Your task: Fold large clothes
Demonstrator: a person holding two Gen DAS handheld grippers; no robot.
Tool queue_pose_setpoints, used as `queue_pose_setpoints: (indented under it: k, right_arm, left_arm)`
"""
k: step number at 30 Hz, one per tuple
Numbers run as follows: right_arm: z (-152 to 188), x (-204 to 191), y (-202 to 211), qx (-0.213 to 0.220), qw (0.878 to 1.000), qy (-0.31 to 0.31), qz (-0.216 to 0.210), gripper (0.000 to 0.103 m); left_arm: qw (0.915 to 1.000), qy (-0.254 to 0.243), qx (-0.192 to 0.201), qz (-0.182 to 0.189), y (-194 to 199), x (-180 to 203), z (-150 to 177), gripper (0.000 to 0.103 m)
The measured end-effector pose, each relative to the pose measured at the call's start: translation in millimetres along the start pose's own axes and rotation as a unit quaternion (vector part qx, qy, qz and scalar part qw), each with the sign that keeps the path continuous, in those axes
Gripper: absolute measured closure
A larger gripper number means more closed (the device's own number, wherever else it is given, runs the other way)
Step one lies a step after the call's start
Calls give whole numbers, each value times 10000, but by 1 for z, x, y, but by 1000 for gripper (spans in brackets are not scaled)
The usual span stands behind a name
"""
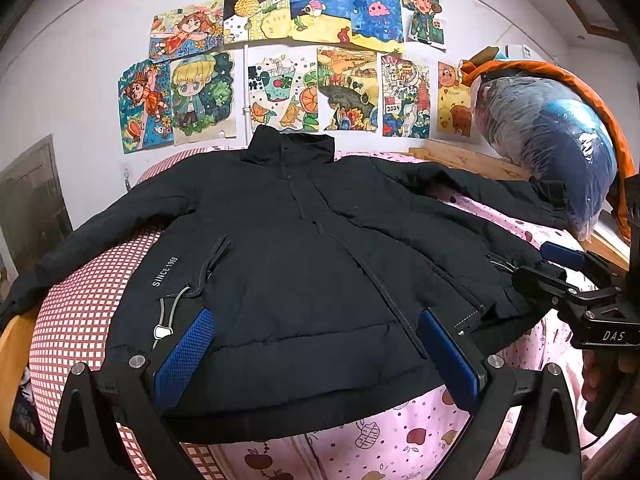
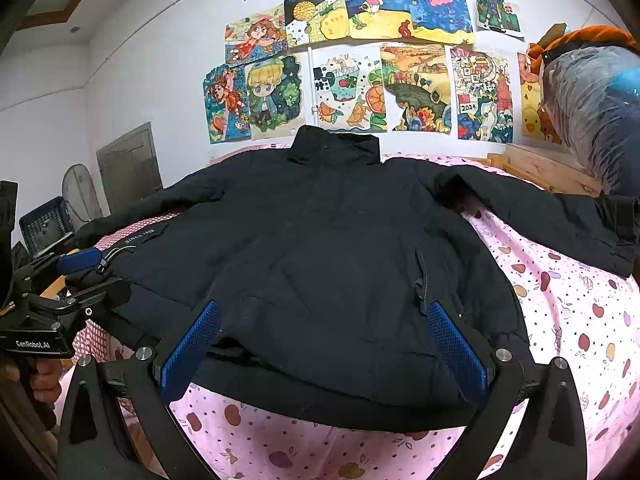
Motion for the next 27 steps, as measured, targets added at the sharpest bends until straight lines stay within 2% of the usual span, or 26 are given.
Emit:
queue_pose_setpoints:
  k: [27]
  right_arm:
    - [5, 2, -3, -63, 10000, -29, 0, 1]
  left_arm:
    - [10000, 33, -38, -9, -2, -4, -1, 0]
Point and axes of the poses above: each gripper's, at about its wrist camera, not at the fingertips, and y roughly against the way its jaws point, x to its right, z to its underside, the point moved 5 cm from there along -y, roughly the way its jaws point, and after that the axes turned 2 degrees about -x, right-handed, at the moved point
